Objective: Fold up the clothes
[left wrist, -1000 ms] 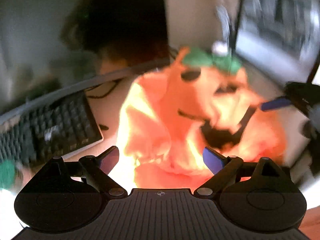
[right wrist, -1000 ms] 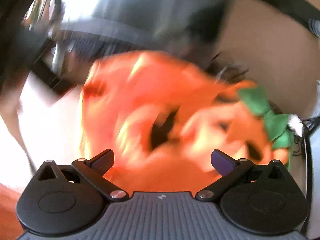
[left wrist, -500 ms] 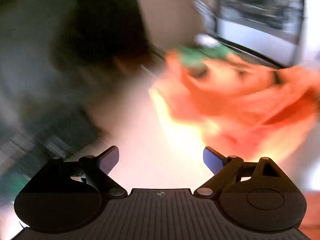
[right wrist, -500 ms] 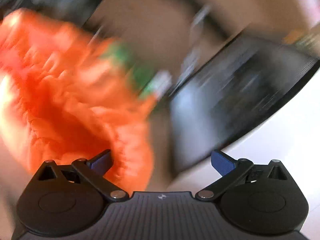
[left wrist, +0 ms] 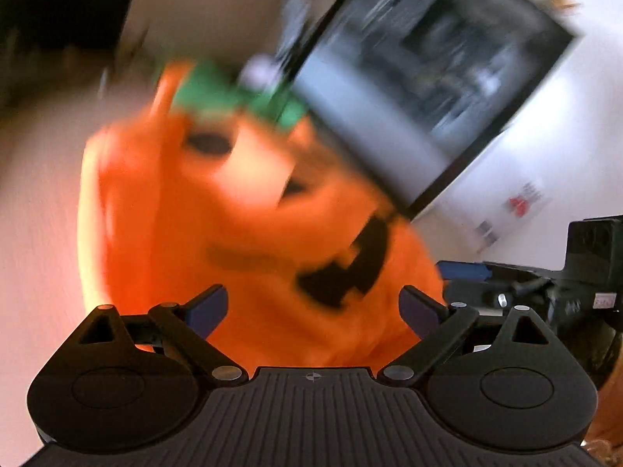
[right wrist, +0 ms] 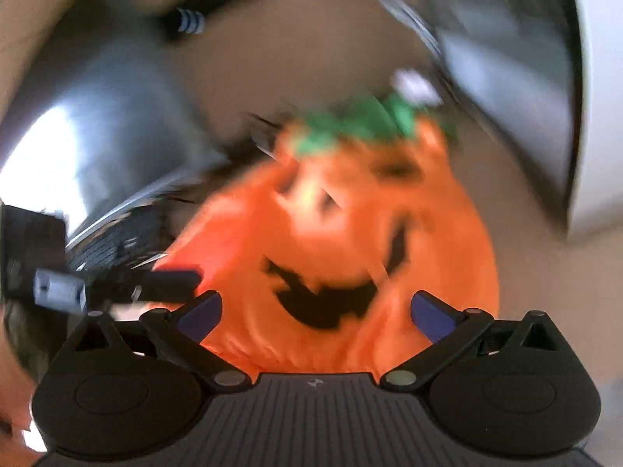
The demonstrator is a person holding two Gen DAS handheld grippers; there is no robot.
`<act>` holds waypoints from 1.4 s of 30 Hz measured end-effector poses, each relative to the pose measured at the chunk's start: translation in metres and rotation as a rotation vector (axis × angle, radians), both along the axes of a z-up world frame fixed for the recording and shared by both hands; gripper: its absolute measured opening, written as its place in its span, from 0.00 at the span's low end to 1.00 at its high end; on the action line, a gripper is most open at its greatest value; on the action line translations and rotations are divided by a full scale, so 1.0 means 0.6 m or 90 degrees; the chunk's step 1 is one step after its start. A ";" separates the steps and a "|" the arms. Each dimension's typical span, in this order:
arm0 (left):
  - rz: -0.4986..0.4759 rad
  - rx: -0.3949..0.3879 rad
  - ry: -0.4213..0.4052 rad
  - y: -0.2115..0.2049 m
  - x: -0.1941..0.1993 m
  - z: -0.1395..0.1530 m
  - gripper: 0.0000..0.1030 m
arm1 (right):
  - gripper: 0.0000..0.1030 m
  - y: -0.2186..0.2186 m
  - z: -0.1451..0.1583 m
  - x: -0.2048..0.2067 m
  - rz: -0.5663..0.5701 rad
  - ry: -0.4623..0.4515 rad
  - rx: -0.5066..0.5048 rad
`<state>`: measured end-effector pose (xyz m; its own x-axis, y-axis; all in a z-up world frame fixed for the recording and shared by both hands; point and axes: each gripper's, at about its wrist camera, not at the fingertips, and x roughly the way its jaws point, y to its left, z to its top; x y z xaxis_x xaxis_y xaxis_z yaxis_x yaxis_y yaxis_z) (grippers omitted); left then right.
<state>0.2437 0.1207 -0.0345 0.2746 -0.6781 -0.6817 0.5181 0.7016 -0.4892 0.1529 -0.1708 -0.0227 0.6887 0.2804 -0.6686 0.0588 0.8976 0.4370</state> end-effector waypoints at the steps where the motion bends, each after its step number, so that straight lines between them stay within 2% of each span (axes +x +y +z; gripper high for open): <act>1: -0.002 0.031 0.012 0.008 -0.007 -0.014 0.95 | 1.00 0.001 -0.018 -0.003 -0.012 0.025 0.011; 3: -0.007 0.078 0.025 0.033 -0.026 -0.035 0.95 | 1.00 0.016 -0.037 -0.010 0.001 0.050 -0.014; 6: 0.003 0.060 0.057 0.069 -0.050 -0.035 0.95 | 1.00 0.036 -0.071 0.009 0.038 0.089 -0.085; 9: 0.003 0.026 0.078 0.079 -0.059 -0.016 0.95 | 1.00 0.055 -0.071 0.022 0.065 0.097 -0.151; 11: -0.011 0.002 0.051 0.082 -0.059 0.013 0.95 | 1.00 0.050 -0.040 0.025 0.076 0.081 -0.161; 13: -0.021 -0.033 0.021 0.090 -0.058 0.046 0.95 | 1.00 0.041 0.007 0.029 0.078 0.039 -0.169; 15: -0.006 -0.062 -0.006 0.091 -0.038 0.070 0.97 | 1.00 0.028 0.049 0.048 0.061 -0.005 -0.174; 17: 0.035 -0.064 -0.031 0.074 -0.007 0.073 0.98 | 1.00 0.018 0.069 0.084 0.041 -0.039 -0.156; 19: 0.100 -0.033 -0.035 0.049 0.031 0.053 0.98 | 1.00 0.007 0.062 0.134 0.020 -0.045 -0.108; 23: 0.152 0.037 0.040 0.042 0.076 -0.014 0.98 | 1.00 -0.010 -0.005 0.235 0.021 0.024 0.006; 25: 0.182 0.055 0.077 0.041 0.072 -0.033 0.98 | 1.00 -0.007 -0.027 0.257 0.042 0.047 -0.004; 27: 0.183 0.061 0.080 0.039 0.058 -0.033 0.98 | 1.00 0.000 -0.037 0.266 0.083 0.053 -0.023; 30: 0.190 0.072 0.085 0.035 0.043 -0.035 0.98 | 1.00 -0.003 -0.054 0.259 0.104 0.061 -0.017; 32: 0.201 0.073 0.088 0.030 0.041 -0.034 0.99 | 1.00 -0.005 -0.050 0.258 0.116 0.071 -0.014; 35: 0.214 0.072 0.100 0.023 0.050 -0.033 0.99 | 1.00 0.005 -0.036 0.283 0.171 0.110 -0.034; 36: 0.219 0.072 0.105 0.021 0.053 -0.033 0.99 | 1.00 0.003 -0.018 0.288 0.182 0.090 -0.037; 37: 0.223 0.071 0.109 0.019 0.057 -0.032 0.99 | 1.00 -0.001 0.009 0.292 0.180 0.036 -0.067; 39: 0.235 0.067 0.118 0.018 0.061 -0.032 0.99 | 1.00 -0.007 0.061 0.302 0.151 -0.081 -0.176; 40: 0.242 0.065 0.122 0.018 0.062 -0.032 0.99 | 0.99 -0.015 0.072 0.318 0.129 -0.113 -0.215; 41: 0.246 0.064 0.125 0.018 0.063 -0.031 0.99 | 0.94 -0.025 0.078 0.337 0.110 -0.134 -0.239; 42: 0.249 0.064 0.128 0.018 0.064 -0.029 0.99 | 0.90 -0.038 0.076 0.358 0.103 -0.136 -0.229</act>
